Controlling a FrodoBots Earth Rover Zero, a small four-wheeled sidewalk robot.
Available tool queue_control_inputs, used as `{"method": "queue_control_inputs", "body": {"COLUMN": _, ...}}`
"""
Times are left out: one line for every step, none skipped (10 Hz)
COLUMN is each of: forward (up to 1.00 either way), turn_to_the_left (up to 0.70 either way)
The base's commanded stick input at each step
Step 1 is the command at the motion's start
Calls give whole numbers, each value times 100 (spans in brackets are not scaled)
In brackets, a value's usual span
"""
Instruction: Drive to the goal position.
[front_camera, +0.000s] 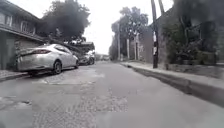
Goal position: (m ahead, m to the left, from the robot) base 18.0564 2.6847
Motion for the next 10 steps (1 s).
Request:
{"method": "queue_control_inputs", "body": {"forward": 100, "turn_to_the_left": 3}}
{"method": "queue_control_inputs", "body": {"forward": 100, "turn_to_the_left": 3}}
{"method": "queue_control_inputs", "body": {"forward": 100, "turn_to_the_left": 3}}
{"method": "queue_control_inputs", "body": {"forward": 100, "turn_to_the_left": 3}}
{"method": "queue_control_inputs", "body": {"forward": 100, "turn_to_the_left": 3}}
{"method": "queue_control_inputs", "body": {"forward": 100, "turn_to_the_left": 3}}
{"method": "queue_control_inputs", "body": {"forward": 100, "turn_to_the_left": 3}}
{"method": "queue_control_inputs", "body": {"forward": 100, "turn_to_the_left": 3}}
{"method": "queue_control_inputs", "body": {"forward": 100, "turn_to_the_left": 3}}
{"method": "queue_control_inputs", "body": {"forward": 100, "turn_to_the_left": 3}}
